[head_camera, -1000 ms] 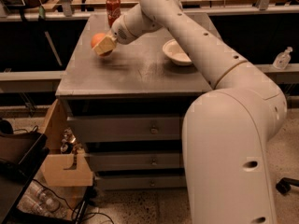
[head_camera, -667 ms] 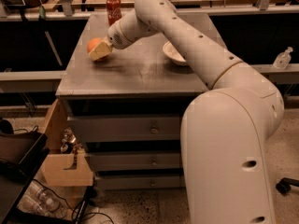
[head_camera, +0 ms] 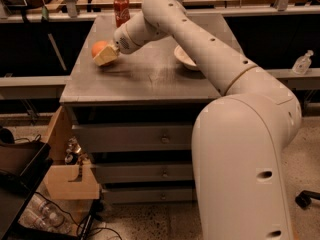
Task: Pick orange from paper bowl and place on counter
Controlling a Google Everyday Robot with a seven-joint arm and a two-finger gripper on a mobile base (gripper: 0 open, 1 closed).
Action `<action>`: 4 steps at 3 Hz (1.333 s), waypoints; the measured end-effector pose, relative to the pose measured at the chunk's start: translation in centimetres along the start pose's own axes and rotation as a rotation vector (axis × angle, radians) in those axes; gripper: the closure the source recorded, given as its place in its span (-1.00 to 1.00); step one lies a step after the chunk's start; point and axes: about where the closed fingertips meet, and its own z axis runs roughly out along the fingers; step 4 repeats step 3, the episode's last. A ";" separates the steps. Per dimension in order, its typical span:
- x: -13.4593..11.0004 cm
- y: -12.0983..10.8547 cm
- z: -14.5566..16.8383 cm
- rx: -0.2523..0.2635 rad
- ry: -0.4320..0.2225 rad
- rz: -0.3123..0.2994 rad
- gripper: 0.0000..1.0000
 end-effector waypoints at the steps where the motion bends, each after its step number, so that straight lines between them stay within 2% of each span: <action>1: 0.0 0.1 0.1 -0.002 0.001 0.000 -0.43; 2: 0.1 0.2 0.4 -0.006 0.003 0.000 -0.89; 3: 0.1 0.3 0.7 -0.010 0.004 0.000 -1.00; 4: 0.1 0.3 0.7 -0.010 0.004 0.000 -1.00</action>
Offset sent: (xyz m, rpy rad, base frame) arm 0.0000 0.0001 0.0001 0.0000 0.0001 0.0001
